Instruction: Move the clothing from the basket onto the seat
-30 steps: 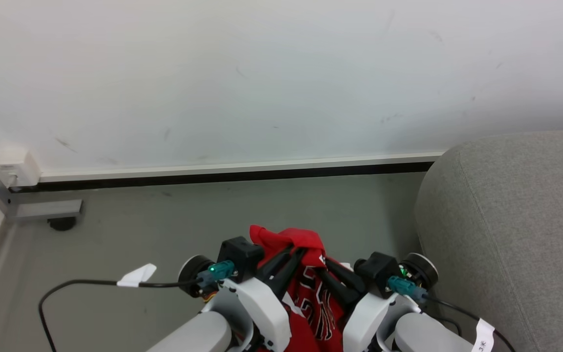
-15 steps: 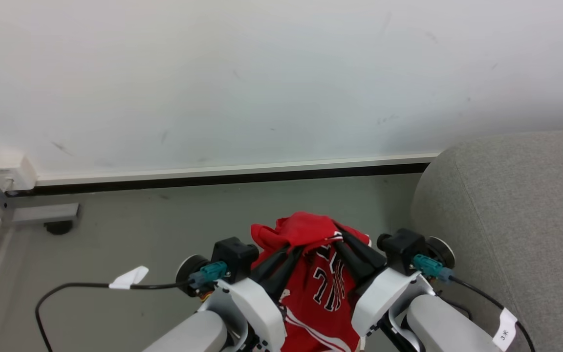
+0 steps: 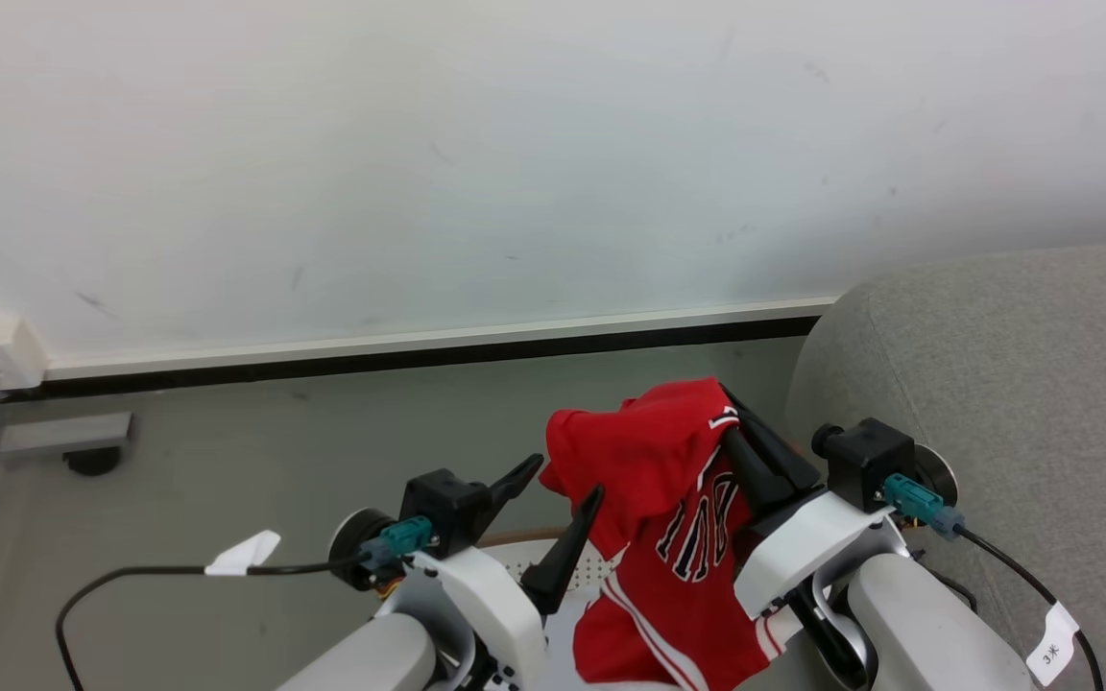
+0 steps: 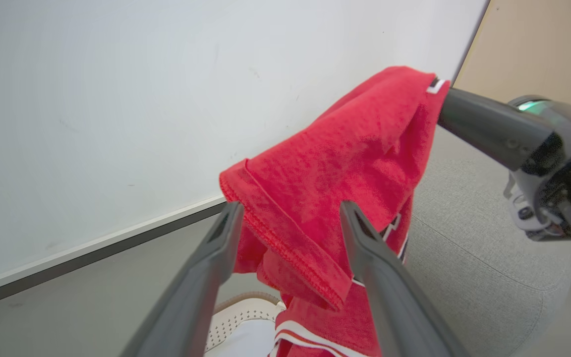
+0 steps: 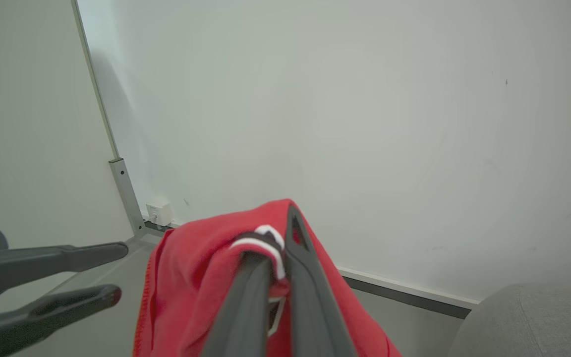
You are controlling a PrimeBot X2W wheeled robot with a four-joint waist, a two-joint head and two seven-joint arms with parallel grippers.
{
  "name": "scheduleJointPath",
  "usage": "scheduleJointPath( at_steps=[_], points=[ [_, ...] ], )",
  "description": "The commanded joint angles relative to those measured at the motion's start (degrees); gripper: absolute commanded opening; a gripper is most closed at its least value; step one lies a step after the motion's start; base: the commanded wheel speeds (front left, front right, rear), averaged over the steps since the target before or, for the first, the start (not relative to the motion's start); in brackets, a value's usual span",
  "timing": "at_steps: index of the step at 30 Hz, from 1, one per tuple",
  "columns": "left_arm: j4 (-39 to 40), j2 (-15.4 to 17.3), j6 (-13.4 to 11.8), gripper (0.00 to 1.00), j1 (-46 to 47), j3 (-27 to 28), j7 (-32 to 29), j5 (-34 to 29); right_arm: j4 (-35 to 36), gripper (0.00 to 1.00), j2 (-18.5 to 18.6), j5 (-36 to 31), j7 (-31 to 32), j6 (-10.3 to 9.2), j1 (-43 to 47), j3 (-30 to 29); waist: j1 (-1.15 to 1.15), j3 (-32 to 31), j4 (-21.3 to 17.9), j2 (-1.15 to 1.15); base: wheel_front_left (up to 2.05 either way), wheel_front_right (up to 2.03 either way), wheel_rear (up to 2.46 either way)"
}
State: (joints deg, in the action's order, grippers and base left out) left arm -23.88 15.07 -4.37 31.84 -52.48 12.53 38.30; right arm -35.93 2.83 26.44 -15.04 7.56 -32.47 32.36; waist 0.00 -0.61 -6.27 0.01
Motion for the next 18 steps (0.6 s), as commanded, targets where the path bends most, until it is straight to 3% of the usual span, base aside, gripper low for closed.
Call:
scheduleJointPath(
  at_steps=[1, 18],
  points=[
    [-0.21, 0.14, -0.14, 1.0, -0.48, 0.2, 0.4, 0.44, 0.54, 0.0, 0.12, -0.92, -0.21, -0.12, 0.97, -0.58, 0.0, -0.04, -0.2, -0.01, 0.0, 0.0, 0.0],
    [0.33, 0.65, -0.63, 1.0, -1.32, -0.03, 1.07, 0.54, 4.39, 0.0, 0.15, -5.22, -0.21, -0.12, 2.01, -4.62, 0.0, 0.04, -5.5, -0.01, 0.0, 0.0, 0.0]
  ],
)
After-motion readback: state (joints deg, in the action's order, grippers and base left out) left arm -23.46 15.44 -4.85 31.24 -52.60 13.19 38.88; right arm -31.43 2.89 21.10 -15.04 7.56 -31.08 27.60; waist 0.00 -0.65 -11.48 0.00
